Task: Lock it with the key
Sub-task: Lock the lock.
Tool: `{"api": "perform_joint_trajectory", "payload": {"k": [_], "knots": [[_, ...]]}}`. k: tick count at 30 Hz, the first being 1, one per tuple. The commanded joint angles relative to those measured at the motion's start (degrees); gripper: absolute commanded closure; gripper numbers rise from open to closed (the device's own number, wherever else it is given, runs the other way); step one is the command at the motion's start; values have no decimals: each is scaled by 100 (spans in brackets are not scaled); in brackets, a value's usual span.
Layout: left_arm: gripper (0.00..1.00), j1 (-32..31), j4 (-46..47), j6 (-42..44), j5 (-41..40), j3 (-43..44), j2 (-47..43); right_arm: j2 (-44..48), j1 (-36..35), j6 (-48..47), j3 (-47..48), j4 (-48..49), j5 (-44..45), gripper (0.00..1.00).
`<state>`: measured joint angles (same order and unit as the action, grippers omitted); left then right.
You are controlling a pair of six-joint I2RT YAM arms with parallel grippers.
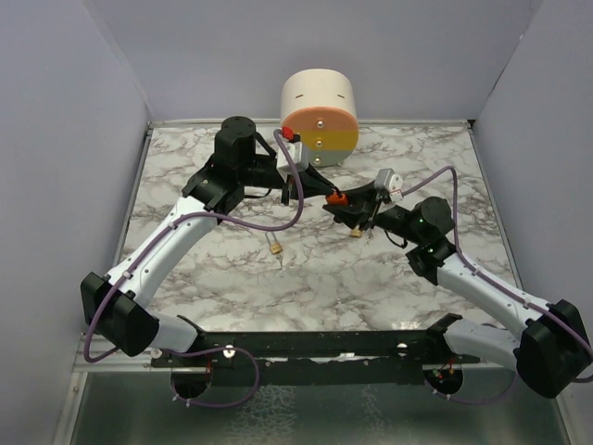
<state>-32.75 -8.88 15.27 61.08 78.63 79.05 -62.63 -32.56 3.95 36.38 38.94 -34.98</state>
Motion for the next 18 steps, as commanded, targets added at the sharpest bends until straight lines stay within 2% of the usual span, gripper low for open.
{"api": "perform_joint_trajectory", "payload": {"k": [1, 18], "knots": [[100, -293, -711, -214, 59, -249, 362, 485, -64, -183, 234, 1727, 575, 98], [100, -326, -824, -86, -25, -234, 469, 525, -66, -271, 276, 1875, 817, 98]]}}
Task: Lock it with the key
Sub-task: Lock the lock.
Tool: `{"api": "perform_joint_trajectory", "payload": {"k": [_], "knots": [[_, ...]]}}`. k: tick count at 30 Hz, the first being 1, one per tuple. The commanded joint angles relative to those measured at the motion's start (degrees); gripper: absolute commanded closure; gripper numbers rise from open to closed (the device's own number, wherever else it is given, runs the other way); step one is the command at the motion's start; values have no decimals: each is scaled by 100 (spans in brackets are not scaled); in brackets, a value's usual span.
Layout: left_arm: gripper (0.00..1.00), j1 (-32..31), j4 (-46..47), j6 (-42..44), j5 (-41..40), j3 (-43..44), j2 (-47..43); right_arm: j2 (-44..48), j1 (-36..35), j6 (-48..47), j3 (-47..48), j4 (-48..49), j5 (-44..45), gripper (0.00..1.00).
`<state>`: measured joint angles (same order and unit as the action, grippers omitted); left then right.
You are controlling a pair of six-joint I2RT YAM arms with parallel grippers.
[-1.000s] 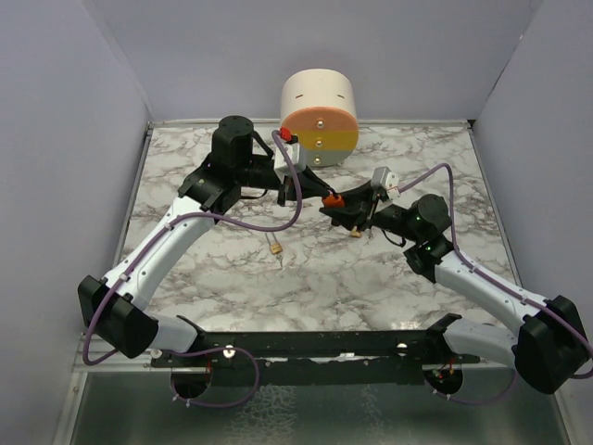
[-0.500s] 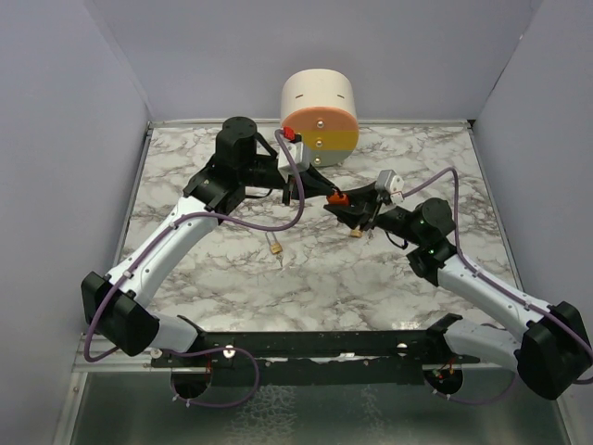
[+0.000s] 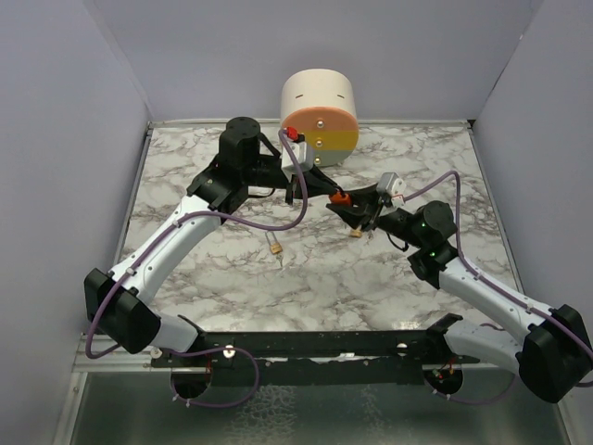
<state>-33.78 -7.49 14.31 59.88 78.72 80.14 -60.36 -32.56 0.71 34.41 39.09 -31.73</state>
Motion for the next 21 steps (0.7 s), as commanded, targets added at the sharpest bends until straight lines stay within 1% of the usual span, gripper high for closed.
{"api": "perform_joint_trajectory", "payload": {"k": [1, 6, 10, 15, 20, 21], "knots": [[100, -225, -996, 58, 128, -244, 371, 270, -67, 45, 512, 1853, 513, 98], [100, -292, -1253, 324, 77, -201, 470, 124, -67, 11, 931, 1704, 653, 98], [100, -370, -1548, 527, -219, -157, 581, 102, -64, -158, 1229, 1520, 743, 98], [100, -401, -1629, 480, -654, -138, 766, 240, -65, -447, 1396, 1363, 907, 98], [100, -401, -1701, 516, -641, -137, 994, 428, -66, -541, 1495, 1324, 964, 98], [100, -401, -1728, 529, -620, -32, 1043, 447, -67, -545, 1512, 1337, 947, 98]]}}
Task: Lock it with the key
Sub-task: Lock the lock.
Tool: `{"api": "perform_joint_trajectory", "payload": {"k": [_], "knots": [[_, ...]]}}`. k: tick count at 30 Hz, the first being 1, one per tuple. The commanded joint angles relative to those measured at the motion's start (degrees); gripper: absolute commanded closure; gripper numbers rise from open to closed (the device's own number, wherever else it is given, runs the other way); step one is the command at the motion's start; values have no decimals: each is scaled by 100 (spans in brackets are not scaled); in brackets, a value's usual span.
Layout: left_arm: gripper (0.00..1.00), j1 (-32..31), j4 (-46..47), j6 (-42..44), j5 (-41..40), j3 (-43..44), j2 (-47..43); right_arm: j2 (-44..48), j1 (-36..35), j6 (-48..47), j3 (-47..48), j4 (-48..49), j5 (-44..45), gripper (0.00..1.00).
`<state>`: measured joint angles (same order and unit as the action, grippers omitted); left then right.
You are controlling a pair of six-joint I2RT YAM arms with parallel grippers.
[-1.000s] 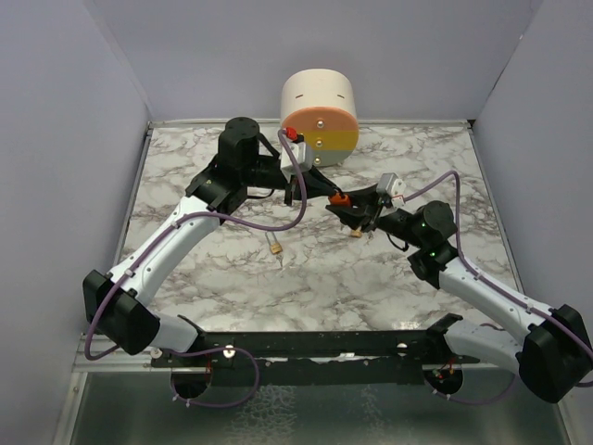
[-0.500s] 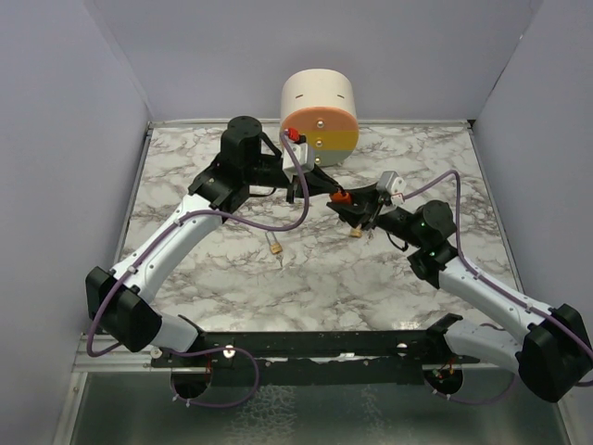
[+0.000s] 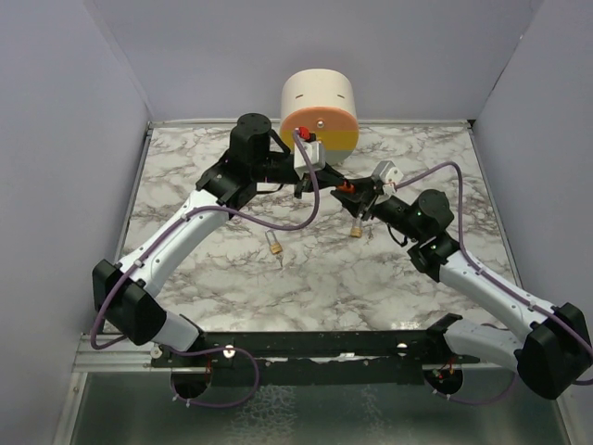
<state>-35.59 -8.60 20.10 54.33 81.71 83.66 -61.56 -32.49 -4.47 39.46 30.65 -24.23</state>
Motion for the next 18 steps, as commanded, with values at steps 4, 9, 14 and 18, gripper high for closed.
{"api": "perform_joint_trajectory", "payload": {"k": [4, 9, 14, 18], "knots": [[100, -220, -1644, 12, 89, -260, 795, 626, -71, 85, 1134, 2186, 78, 98], [100, -199, -1624, 198, 394, -250, 714, 610, -69, 357, 1261, 1971, -548, 98], [100, -151, -1546, 212, 427, -235, 556, 639, -73, 753, 1230, 1922, -1188, 98], [100, -120, -1532, 231, 451, -176, 445, 637, -73, 886, 1270, 1772, -1622, 98]]}}
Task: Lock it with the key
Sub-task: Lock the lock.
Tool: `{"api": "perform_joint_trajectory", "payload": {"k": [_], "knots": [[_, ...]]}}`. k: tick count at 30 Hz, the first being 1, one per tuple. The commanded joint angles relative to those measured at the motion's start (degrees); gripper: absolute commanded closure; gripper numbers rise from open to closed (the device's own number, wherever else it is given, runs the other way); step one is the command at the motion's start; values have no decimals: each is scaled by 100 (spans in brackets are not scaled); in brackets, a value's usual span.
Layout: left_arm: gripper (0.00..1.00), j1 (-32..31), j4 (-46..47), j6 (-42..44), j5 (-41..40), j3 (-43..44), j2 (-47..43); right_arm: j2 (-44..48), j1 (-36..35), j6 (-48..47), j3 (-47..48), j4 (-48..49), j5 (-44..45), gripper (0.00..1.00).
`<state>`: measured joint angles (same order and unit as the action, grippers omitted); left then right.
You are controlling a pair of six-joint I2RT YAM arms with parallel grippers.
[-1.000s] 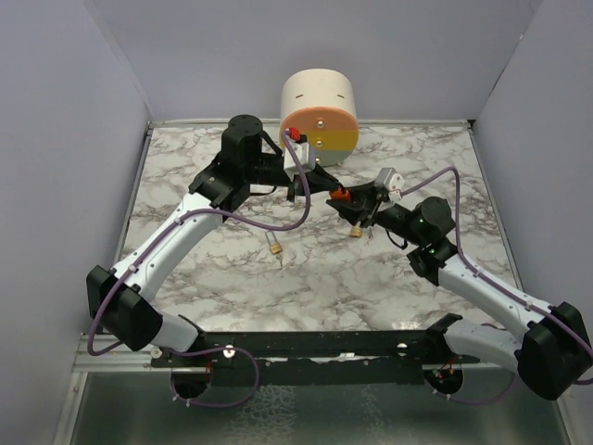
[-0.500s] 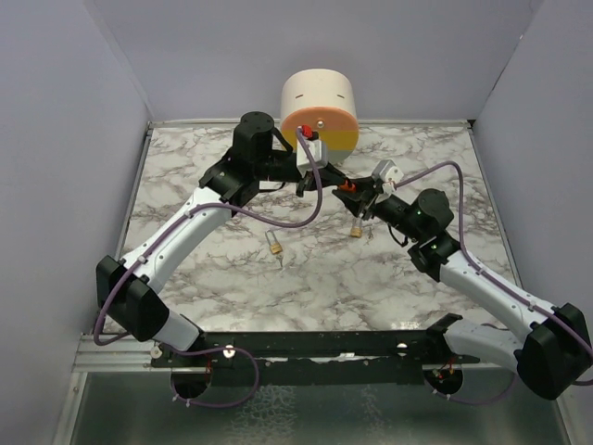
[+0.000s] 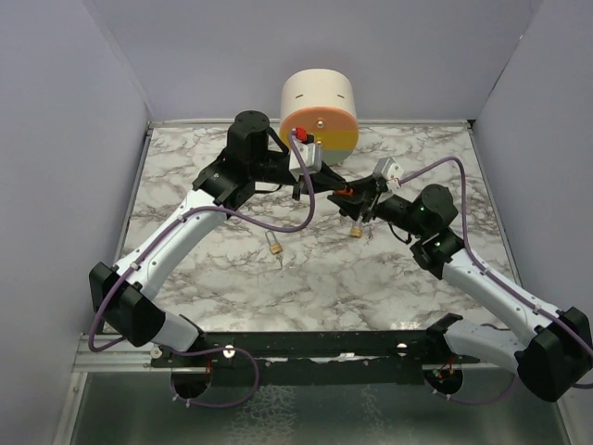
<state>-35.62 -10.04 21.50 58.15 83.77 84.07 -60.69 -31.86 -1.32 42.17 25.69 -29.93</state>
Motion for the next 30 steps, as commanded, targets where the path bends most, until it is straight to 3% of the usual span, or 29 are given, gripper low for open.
{"api": "perform_joint_trajectory", "payload": {"k": [1, 12, 30], "knots": [[100, -114, -1391, 92, 73, -371, 388, 549, -132, 617, 990, 2272, -1093, 98], [100, -26, -1394, 91, -60, -258, 271, 498, -137, 636, 1113, 2002, -1682, 98], [100, -24, -1337, 105, -165, 204, 214, 472, -137, 593, 917, 1960, -1560, 98]]}}
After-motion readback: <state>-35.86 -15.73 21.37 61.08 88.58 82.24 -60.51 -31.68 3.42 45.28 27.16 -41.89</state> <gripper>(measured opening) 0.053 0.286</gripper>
